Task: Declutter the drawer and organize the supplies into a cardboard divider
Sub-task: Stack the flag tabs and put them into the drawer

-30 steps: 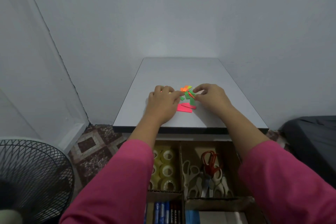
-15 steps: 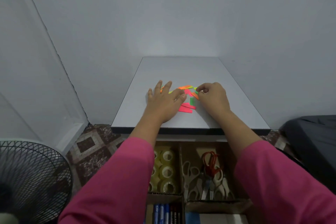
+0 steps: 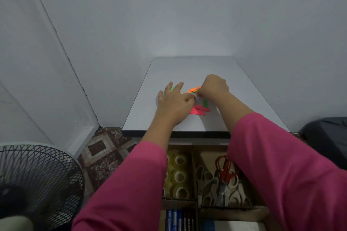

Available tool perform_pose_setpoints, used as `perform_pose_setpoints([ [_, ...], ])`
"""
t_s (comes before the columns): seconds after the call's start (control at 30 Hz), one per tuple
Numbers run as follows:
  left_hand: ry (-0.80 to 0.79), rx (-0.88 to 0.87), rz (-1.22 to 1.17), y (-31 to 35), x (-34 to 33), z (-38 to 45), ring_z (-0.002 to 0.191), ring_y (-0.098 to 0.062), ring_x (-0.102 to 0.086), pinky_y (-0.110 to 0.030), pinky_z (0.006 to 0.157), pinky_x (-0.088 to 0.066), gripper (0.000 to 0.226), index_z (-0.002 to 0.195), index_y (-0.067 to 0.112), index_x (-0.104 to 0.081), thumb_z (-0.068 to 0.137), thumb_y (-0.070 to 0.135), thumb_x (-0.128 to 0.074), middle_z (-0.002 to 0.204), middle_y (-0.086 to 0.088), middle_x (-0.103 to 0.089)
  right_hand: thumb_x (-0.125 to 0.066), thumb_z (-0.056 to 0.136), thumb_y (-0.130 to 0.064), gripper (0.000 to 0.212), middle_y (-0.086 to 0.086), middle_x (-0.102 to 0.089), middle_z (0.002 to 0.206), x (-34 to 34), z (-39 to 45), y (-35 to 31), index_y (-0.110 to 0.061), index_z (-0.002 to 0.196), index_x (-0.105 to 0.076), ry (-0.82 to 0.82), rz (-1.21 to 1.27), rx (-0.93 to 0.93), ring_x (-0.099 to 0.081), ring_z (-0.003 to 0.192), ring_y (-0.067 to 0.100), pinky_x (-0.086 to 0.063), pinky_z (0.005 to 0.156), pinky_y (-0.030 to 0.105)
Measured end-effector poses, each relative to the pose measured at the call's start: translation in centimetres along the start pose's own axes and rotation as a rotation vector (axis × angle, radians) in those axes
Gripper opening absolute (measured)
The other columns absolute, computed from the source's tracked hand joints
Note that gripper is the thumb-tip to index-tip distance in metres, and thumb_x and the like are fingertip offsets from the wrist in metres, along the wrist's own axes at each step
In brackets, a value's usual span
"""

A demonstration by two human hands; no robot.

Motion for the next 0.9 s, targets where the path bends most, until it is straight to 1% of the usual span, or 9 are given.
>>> perform_pose_setpoints([
  [0.1,0.034,0.001,0.01,-0.3,0.0,0.2,0.147,-0.022,-0.002,-0.053,0.117,-0.003,0.035,0.122,0.04,-0.059,0.095,0.034,-0.036,0.157,0.002,-0.023,-0.068,0.075,-0.018,0.026,0.004,-0.052,0.074,0.1,0.0,0.1,-0.015,0.065,-0.044,-0.112,0.057,-0.027,-0.053,0.082,0.026,-0.032,0.052,0.025],
  [0.23,0.053,-0.004,0.034,-0.4,0.1,0.4,0.147,-0.023,-0.005,-0.052,0.117,-0.008,0.037,0.128,0.033,-0.054,0.096,0.028,-0.036,0.156,-0.001,-0.026,-0.069,0.076,-0.013,0.027,0.003,-0.045,0.06,0.9,-0.4,-0.3,-0.013,0.062,-0.045,-0.172,0.128,-0.038,-0.044,0.056,0.019,-0.03,0.048,0.025],
  [0.33,0.055,-0.007,0.029,-0.5,-0.1,0.4,0.147,-0.024,-0.005,-0.052,0.117,-0.009,0.037,0.129,0.032,-0.053,0.097,0.026,-0.036,0.155,-0.001,-0.027,-0.068,0.076,-0.011,0.026,0.005,-0.044,0.058,1.7,-0.5,-0.3,-0.011,0.059,-0.049,-0.18,0.149,-0.046,-0.042,0.052,0.019,-0.031,0.048,0.024],
  [0.43,0.055,0.0,0.031,-0.5,-0.1,0.3,0.147,-0.024,-0.006,-0.051,0.117,-0.008,0.037,0.128,0.03,-0.054,0.097,0.024,-0.036,0.155,-0.001,-0.028,-0.067,0.077,-0.009,0.007,0.012,-0.063,0.072,2.4,-0.6,-0.3,-0.002,0.078,-0.068,-0.152,0.175,0.003,-0.052,0.063,0.021,-0.041,0.054,0.025],
  [0.5,0.064,0.004,0.034,-0.6,0.0,0.4,0.146,-0.024,-0.007,-0.051,0.117,-0.009,0.037,0.127,0.029,-0.055,0.097,0.023,-0.036,0.154,-0.001,-0.029,-0.068,0.078,-0.009,0.024,0.016,-0.072,0.097,2.5,-0.4,-0.1,0.001,0.099,-0.073,-0.153,0.171,0.024,-0.057,0.075,0.022,-0.052,0.071,0.032],
  [0.57,0.076,0.005,0.034,-0.6,-0.1,0.4,0.146,-0.024,-0.009,-0.051,0.117,-0.01,0.037,0.127,0.029,-0.056,0.097,0.023,-0.036,0.153,-0.001,-0.032,-0.068,0.079,-0.008,0.027,0.018,-0.07,0.107,2.9,-0.7,0.2,0.001,0.105,-0.072,-0.152,0.174,0.043,-0.054,0.077,0.02,-0.052,0.075,0.033],
  [0.73,0.151,-0.003,-0.011,-0.6,0.6,0.1,0.142,-0.023,-0.019,-0.043,0.115,-0.015,0.034,0.118,0.023,-0.064,0.095,0.016,-0.039,0.145,-0.002,-0.043,-0.071,0.081,-0.004,0.02,0.006,-0.066,0.087,4.2,-4.0,0.7,-0.007,0.1,-0.074,-0.291,0.265,0.184,-0.056,0.081,0.015,-0.04,0.056,0.019],
  [0.8,0.204,-0.011,-0.047,-0.4,1.1,-0.1,0.134,-0.021,-0.029,-0.038,0.11,-0.021,0.032,0.109,0.02,-0.069,0.092,0.013,-0.043,0.133,-0.001,-0.053,-0.07,0.082,-0.002,0.019,0.005,-0.068,0.085,4.3,-5.5,0.7,-0.007,0.099,-0.075,-0.353,0.242,0.26,-0.057,0.076,0.012,-0.042,0.06,0.018],
  [0.9,0.26,-0.038,-0.087,-0.3,1.5,-0.7,0.115,-0.017,-0.039,-0.03,0.095,-0.03,0.028,0.096,0.017,-0.075,0.088,0.017,-0.048,0.108,0.003,-0.061,-0.068,0.084,-0.007,0.02,0.004,-0.07,0.097,3.7,-6.4,0.7,-0.011,0.103,-0.074,-0.338,0.161,0.327,-0.06,0.087,0.012,-0.047,0.074,0.022],
])
Point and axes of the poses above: each hand's wrist, its own z-axis towards the middle knuckle, its own x-axis out of the back of the hand, y = z × x, the point moved 4 cm from there along z, towards the middle knuckle
